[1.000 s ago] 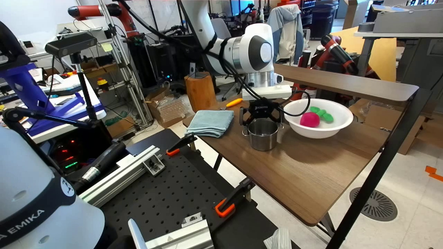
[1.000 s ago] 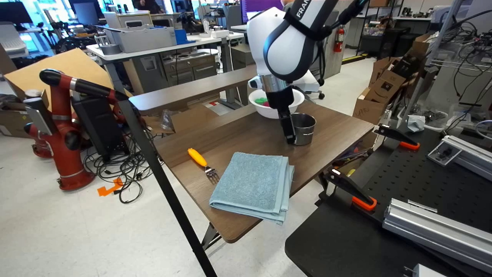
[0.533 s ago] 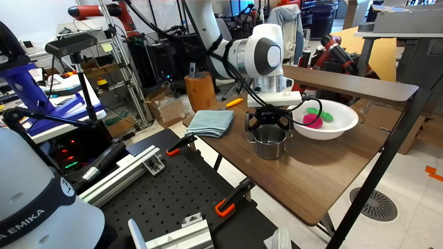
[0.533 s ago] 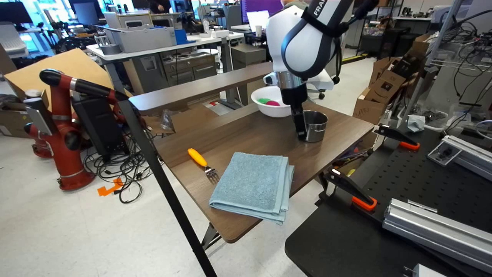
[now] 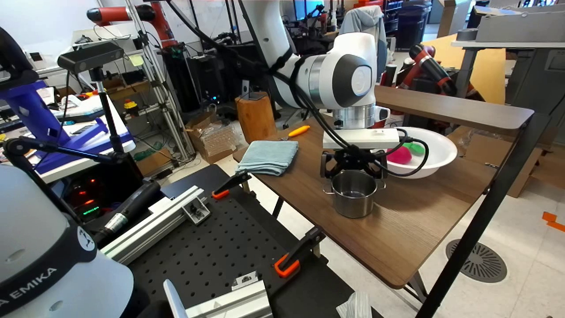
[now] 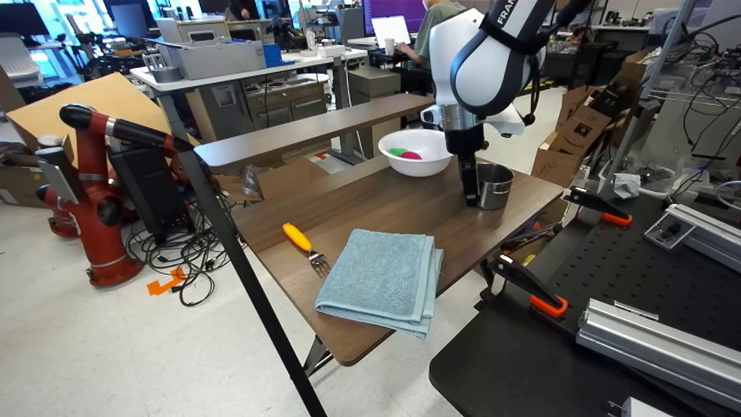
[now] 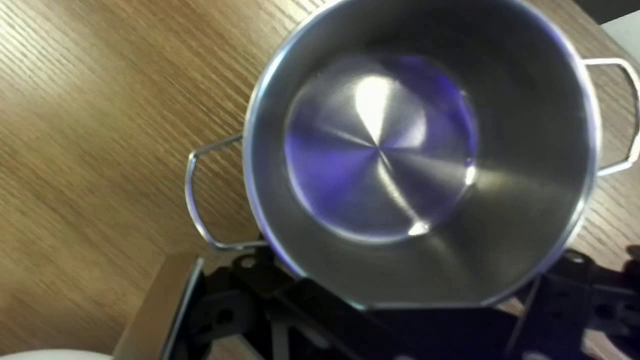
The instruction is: Move the silver pot to the right
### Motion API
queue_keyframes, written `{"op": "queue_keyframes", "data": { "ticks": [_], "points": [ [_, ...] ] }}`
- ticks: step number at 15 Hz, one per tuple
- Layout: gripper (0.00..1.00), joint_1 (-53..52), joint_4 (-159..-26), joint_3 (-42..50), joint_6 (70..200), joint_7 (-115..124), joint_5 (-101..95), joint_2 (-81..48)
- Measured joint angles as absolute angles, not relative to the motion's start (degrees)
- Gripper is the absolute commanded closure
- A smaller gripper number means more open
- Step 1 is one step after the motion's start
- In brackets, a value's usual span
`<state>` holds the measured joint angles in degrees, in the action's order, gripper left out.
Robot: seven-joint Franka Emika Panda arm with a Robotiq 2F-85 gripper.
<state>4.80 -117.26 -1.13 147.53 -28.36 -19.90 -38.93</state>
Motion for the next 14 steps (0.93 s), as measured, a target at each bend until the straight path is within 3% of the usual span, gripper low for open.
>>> {"op": "queue_keyframes", "data": {
  "ticks": [14],
  "points": [
    [0.0, 3.77, -124.35, -4.22, 148.24, -28.5, -19.85, -24.77]
  ]
}}
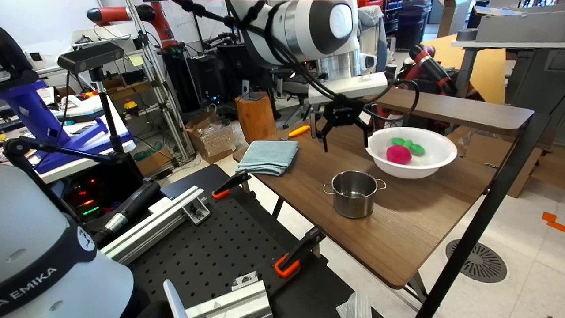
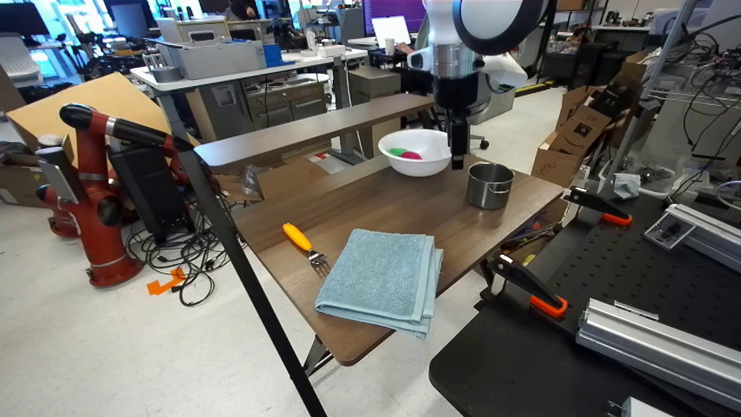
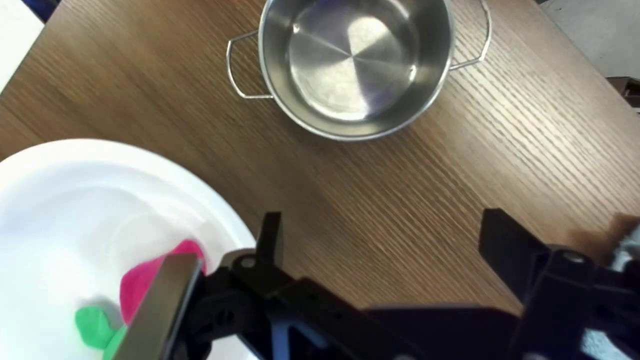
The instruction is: Move the silver pot to the right
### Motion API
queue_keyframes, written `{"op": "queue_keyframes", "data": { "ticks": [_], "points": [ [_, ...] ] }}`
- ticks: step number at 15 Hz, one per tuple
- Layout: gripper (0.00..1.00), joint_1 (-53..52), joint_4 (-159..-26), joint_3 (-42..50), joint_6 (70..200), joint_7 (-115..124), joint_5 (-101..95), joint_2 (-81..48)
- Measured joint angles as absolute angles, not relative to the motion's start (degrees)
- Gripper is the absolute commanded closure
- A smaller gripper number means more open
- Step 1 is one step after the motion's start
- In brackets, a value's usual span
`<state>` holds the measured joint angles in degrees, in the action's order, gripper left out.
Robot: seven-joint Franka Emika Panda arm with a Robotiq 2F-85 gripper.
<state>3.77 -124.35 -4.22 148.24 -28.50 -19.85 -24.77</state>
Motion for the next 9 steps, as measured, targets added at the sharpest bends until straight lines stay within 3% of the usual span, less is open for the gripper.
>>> {"op": "queue_keyframes", "data": {
  "ticks": [9],
  "points": [
    [0.0, 0.57, -131.79, -7.16, 143.01, -26.13, -17.73, -11.63]
  ]
}}
